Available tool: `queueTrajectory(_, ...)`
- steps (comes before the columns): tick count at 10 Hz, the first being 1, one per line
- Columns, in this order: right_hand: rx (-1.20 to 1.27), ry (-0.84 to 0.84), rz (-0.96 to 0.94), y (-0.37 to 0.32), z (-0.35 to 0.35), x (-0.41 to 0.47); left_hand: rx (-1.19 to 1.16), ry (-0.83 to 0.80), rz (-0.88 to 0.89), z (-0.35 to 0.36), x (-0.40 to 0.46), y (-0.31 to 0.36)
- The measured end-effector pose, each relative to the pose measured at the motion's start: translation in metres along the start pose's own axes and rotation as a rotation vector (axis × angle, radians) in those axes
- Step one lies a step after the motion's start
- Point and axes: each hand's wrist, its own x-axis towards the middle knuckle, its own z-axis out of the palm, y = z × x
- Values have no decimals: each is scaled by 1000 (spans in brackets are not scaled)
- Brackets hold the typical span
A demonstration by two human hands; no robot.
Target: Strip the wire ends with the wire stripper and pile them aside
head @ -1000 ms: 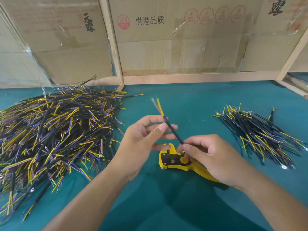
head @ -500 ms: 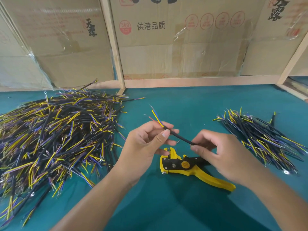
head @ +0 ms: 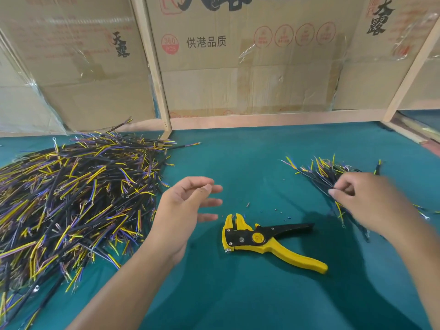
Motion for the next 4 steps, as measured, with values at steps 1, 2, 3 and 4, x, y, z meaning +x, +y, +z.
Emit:
queueTrajectory(1, -160, 12, 162, 14, 3, 4, 27, 13, -6, 0, 0, -1)
queueTrajectory(2, -255, 3, 213, 14, 2, 4, 61, 21, 25, -1, 1, -1)
queueTrajectory(3, -340, -152, 234, 9, 3, 1, 93, 31, 51, -4, 2, 0)
queueTrajectory(4, -250, -19, 191, 10, -13, -7, 71, 93, 128, -8, 3, 9)
